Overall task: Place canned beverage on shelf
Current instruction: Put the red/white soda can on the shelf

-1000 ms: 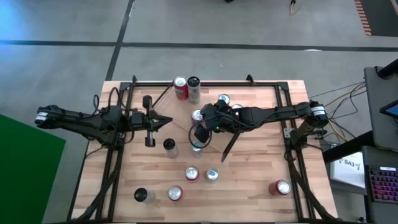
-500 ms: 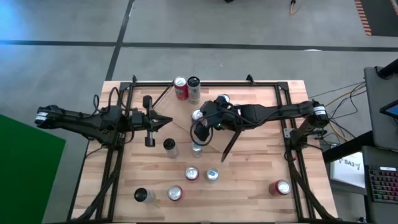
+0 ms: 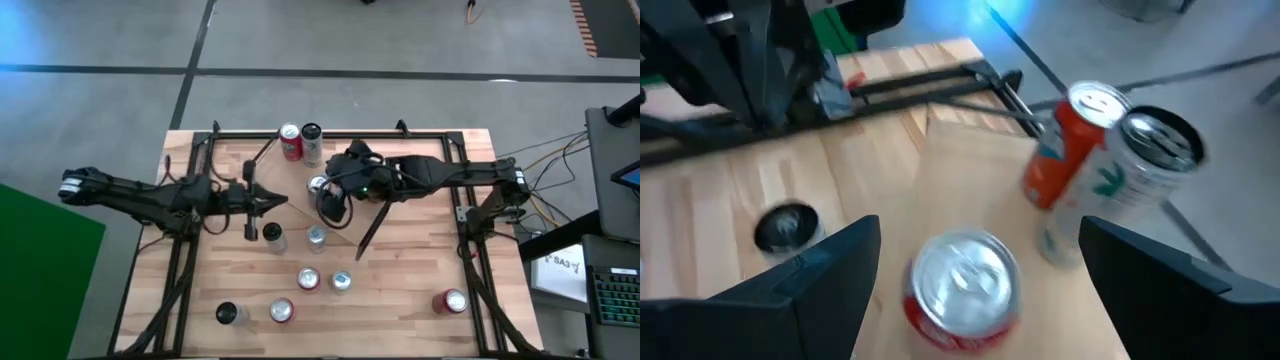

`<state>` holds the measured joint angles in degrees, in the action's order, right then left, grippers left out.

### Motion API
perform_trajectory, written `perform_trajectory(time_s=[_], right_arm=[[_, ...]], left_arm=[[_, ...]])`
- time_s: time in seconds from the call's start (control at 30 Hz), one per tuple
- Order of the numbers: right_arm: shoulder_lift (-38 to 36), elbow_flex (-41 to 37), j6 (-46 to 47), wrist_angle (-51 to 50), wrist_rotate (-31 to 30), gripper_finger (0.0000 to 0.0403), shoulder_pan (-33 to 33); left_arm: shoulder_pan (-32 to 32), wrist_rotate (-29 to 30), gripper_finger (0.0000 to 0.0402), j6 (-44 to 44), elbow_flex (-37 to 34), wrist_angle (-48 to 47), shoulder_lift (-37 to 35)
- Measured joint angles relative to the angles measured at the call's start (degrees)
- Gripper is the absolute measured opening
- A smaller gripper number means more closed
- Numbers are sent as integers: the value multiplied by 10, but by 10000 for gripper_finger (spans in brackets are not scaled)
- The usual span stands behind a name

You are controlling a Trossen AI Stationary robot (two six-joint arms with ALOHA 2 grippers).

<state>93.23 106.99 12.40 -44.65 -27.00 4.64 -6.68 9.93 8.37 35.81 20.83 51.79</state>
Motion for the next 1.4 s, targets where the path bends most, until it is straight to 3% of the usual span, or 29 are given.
perform_trajectory(time_s=[0.2, 0.37, 0.63, 0.87, 1.17, 1.4], right_arm=[[-2, 51, -5, -114, 0, 324, 0], [-24, 46, -5, -154, -1, 297, 4], [-58, -1, -12, -160, -40, 220, 31], [-81, -39, -7, -160, -89, 147, 58], [-100, -64, -5, -160, -99, 55, 74], [-104, -69, -5, -161, -107, 14, 89]], left_arm=[[0, 0, 0, -27, 0, -1, 65], [0, 0, 0, -43, 0, 1, 105], [0, 2, 0, -58, 0, 73, 168], [1, 91, 0, -66, 0, 81, 202], [1, 129, 0, -66, 0, 101, 228], [5, 149, 0, -66, 0, 107, 239]])
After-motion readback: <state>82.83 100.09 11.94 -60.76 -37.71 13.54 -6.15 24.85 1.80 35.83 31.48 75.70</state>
